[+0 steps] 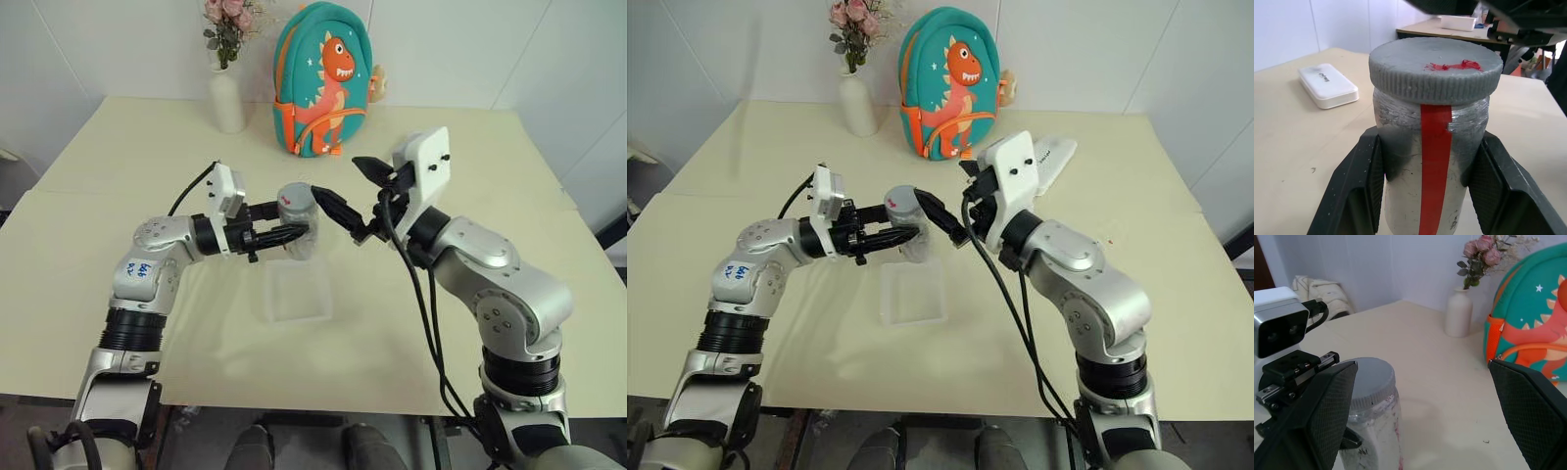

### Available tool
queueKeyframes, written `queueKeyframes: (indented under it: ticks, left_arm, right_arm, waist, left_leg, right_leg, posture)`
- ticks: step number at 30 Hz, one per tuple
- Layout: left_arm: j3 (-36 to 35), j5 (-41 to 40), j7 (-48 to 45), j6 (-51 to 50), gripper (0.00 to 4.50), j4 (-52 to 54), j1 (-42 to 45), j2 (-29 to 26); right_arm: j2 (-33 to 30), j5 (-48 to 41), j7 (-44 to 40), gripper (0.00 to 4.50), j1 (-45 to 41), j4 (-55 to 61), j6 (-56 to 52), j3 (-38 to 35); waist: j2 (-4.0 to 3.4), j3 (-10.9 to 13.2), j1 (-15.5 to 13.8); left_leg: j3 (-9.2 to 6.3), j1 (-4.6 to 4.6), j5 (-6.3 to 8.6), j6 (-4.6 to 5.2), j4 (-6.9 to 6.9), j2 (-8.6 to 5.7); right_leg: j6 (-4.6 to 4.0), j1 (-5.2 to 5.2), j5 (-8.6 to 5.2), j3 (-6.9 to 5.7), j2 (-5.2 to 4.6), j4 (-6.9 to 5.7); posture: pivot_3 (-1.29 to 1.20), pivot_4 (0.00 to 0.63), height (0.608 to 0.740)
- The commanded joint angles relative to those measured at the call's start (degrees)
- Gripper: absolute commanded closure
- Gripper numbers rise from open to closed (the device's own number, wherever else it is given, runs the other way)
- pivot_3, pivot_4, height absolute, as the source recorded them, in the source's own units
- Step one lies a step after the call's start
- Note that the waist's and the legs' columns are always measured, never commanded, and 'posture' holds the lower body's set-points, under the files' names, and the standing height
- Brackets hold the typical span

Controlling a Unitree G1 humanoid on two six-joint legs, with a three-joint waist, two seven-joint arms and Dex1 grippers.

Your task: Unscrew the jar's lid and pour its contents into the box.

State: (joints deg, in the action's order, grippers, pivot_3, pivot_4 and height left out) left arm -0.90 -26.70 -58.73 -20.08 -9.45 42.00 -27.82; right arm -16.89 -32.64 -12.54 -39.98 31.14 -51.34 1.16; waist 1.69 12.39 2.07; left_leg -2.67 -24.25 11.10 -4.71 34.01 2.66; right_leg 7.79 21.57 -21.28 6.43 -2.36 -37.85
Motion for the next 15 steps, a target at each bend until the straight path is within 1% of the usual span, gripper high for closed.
queueKeyframes:
  ticks: [1, 7, 12, 15]
  left_arm:
    - [-0.08, -0.11, 1.04, -0.17, 2.53, 2.19, 1.33, 0.87]
    - [0.70, -0.20, 0.99, -1.47, 2.53, 3.73, 0.93, 1.13]
    - [1.74, 0.25, 0.73, -2.03, 2.53, 5.16, 0.26, 0.86]
    - [1.96, 0.27, 0.85, -2.16, 2.53, 5.62, 0.11, 0.86]
  right_arm:
    - [2.14, -0.85, 3.16, 0.00, -1.30, 4.96, -2.49, 0.47]
    - [3.81, 0.22, 4.87, 0.00, -1.72, 5.47, -4.35, 2.41]
    - [3.13, 2.47, 4.07, 0.00, -1.30, 4.23, -3.65, 5.82]
    - [3.35, 3.42, 3.57, 0.00, -1.34, 3.64, -3.01, 6.40]
  waist:
    - [0.00, 0.00, 0.09]
    - [0.00, 0.00, 0.18]
    - [0.00, 0.00, 0.36]
    - [0.00, 0.00, 0.59]
  left_leg:
    - [0.00, 0.00, 0.00, 0.00, -0.01, 0.01]
    - [0.00, 0.00, 0.00, 0.00, 0.00, 0.01]
    - [0.00, 0.00, 0.00, 0.00, -0.02, 0.01]
    - [0.00, 0.00, 0.00, 0.00, -0.03, 0.01]
  right_leg:
    - [-0.01, 0.01, -0.01, 0.00, 0.01, -0.01]
    - [-0.01, 0.00, -0.01, 0.00, 0.01, -0.02]
    - [-0.02, 0.00, -0.01, 0.00, 0.01, 0.01]
    - [-0.02, 0.01, -0.01, 0.00, 0.01, 0.01]
  posture:
    - [0.00, 0.150, 0.740]
    - [0.00, 0.150, 0.740]
    - [0.00, 0.150, 0.740]
    - [0.00, 0.150, 0.740]
